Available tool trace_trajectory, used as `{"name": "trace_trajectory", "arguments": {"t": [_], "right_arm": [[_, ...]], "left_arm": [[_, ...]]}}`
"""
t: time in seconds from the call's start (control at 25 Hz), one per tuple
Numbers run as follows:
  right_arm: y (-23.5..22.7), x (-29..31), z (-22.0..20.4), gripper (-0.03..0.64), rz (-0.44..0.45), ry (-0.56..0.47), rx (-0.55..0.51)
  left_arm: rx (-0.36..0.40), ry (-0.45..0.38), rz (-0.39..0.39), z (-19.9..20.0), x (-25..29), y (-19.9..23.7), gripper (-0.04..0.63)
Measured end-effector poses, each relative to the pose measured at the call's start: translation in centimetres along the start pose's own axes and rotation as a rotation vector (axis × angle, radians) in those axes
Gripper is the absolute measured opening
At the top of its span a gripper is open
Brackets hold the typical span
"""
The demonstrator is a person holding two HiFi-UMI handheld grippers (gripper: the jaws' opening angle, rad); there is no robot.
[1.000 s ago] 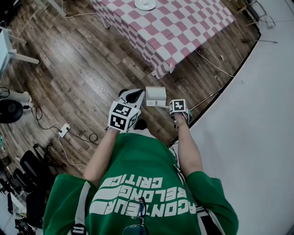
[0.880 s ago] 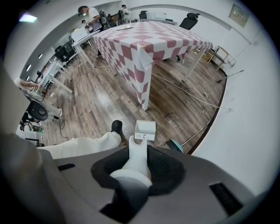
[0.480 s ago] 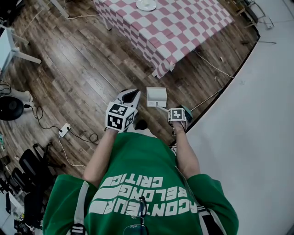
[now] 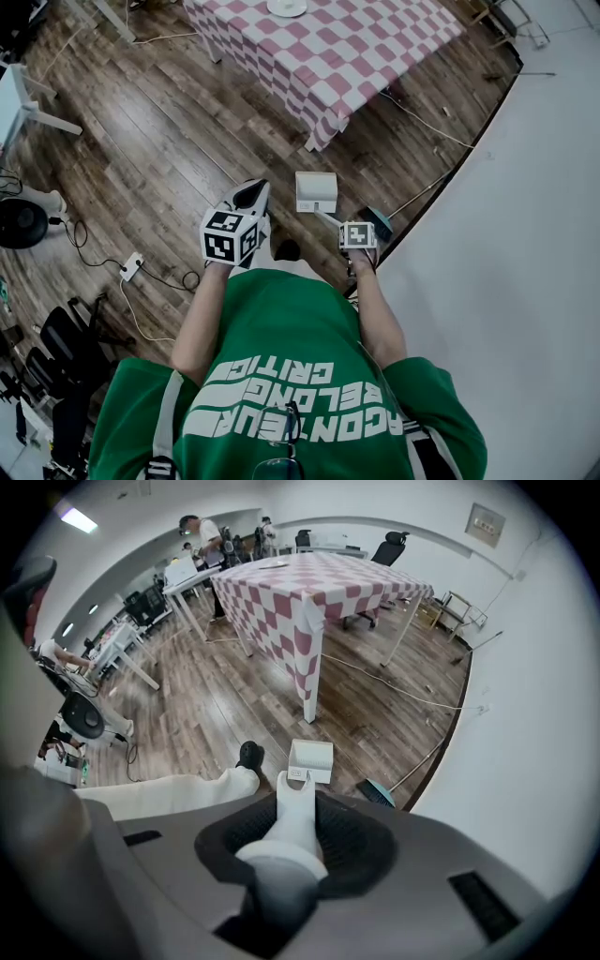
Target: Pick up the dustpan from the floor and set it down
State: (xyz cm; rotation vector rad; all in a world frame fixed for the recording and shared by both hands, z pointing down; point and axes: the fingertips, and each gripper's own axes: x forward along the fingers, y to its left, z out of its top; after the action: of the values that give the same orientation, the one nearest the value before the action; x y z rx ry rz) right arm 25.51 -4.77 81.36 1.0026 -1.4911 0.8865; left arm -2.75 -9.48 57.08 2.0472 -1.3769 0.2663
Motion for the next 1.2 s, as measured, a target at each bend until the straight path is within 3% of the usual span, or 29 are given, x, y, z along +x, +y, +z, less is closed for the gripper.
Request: {"name": "trace_trajectory", "arguments": {"t": [0.28, 0.76, 1.2], "right_arm": [[0.6, -2.9, -1.0, 0.109, 0.04, -0.068, -0.057], [4.3, -8.0, -1.3, 0.109, 0.144, -0.173, -0.279], [9.1, -15.0, 2.5, 0.109, 0.175, -0.376, -0.475]], "left_arm": [[-0.028, -0.012, 0.038, -1.4, -1.8, -0.3, -0.006], [-0.046, -0.016, 0.09, -4.2, -4.4, -1.2, -0.006], [-0.057, -0.056, 0.12, -3.6, -6.3, 0.7, -0.006]]}}
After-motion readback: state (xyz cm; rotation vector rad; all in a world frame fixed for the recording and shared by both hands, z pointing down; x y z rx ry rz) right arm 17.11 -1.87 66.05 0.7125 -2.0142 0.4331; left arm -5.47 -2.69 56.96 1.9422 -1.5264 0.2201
